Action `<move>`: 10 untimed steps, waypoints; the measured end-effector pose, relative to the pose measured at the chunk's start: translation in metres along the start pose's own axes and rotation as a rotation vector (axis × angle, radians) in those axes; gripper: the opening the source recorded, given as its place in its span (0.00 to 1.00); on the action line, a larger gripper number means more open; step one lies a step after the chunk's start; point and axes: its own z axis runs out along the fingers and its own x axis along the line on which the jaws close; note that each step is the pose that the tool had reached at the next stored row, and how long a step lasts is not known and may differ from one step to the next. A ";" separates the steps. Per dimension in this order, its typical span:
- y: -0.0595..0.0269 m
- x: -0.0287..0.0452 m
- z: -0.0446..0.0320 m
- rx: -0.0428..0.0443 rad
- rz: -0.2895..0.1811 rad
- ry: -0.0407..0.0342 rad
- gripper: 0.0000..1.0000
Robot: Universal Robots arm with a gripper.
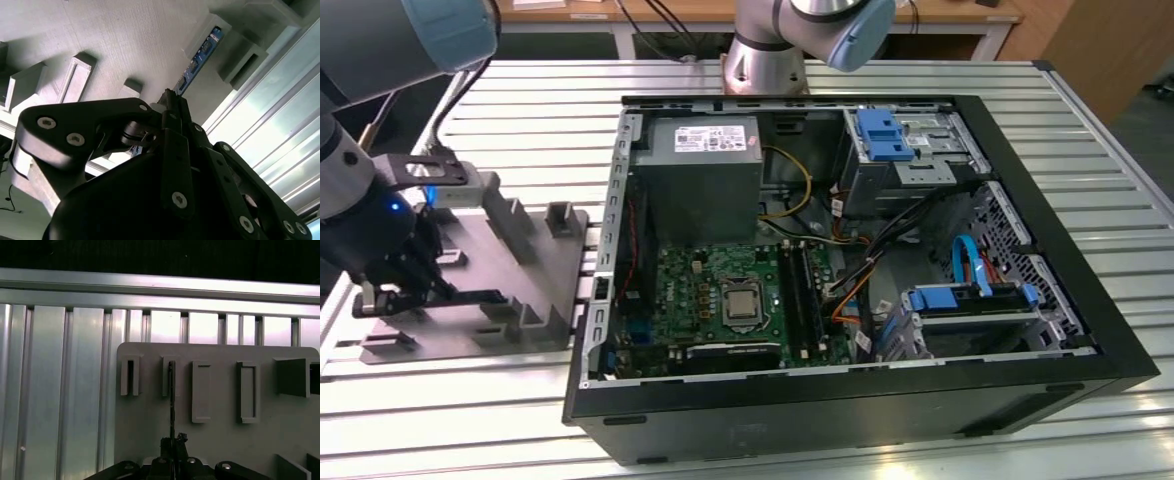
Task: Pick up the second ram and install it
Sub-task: 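Pick up the second ram and move it above second insertion slot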
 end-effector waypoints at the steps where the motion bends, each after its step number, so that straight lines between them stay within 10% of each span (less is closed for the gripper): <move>1: 0.0000 0.0000 -0.0012 0.0000 0.000 -0.0009 0.14; 10: 0.0002 -0.0004 -0.0092 0.0002 0.000 -0.0066 0.14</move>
